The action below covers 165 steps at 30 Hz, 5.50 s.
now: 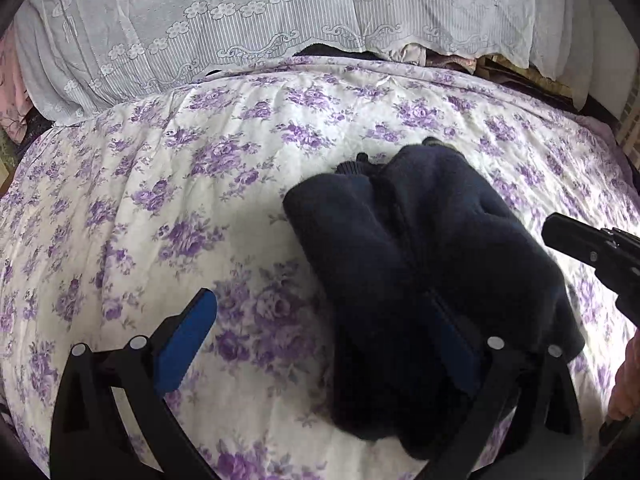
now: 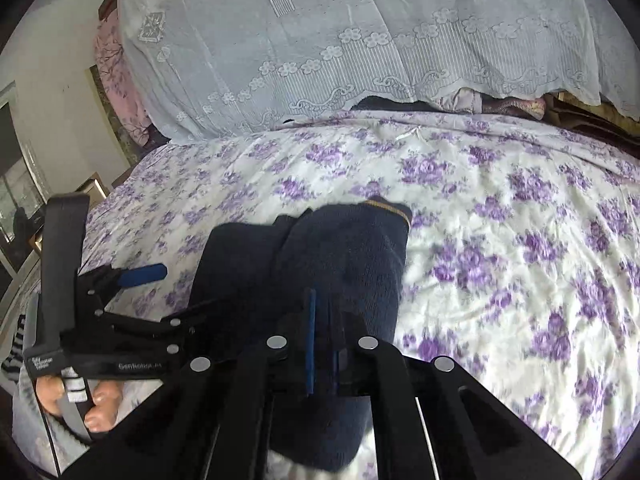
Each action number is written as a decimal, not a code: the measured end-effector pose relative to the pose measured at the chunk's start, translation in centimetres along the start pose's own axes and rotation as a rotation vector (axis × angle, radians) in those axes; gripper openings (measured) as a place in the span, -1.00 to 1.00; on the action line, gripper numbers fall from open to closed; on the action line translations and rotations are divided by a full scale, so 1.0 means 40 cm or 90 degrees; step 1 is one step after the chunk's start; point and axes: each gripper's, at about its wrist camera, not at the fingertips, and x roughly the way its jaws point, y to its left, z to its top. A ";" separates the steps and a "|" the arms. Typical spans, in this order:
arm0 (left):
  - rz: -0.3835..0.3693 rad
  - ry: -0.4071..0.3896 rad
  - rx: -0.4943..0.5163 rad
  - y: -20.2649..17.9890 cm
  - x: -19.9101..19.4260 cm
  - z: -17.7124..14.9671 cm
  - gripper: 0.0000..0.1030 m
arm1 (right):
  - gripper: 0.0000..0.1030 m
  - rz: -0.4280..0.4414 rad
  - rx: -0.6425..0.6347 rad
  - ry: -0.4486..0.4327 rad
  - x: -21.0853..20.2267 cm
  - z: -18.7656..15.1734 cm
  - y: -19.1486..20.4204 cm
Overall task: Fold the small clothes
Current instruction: 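Lay the folded bundle on the bed and open the right gripper, then grasp the navy cardigan bundle edge with the right gripper, then lift the navy bundle with the right gripper and carry it toward the towel stack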
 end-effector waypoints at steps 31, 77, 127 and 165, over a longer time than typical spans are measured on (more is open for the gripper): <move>0.119 -0.052 0.004 -0.078 -0.083 -0.123 0.92 | -0.31 -0.007 0.084 -0.026 -0.045 -0.162 -0.099; -0.156 0.000 -0.182 0.058 0.003 0.007 0.91 | -0.12 0.028 0.050 -0.131 -0.060 -0.044 -0.040; -0.325 0.091 -0.127 -0.025 0.136 0.007 0.90 | 0.47 0.207 0.219 0.053 0.222 0.017 -0.182; -0.243 -0.019 -0.053 -0.158 -0.037 -0.103 0.26 | 0.15 0.121 0.148 -0.084 -0.021 -0.124 -0.145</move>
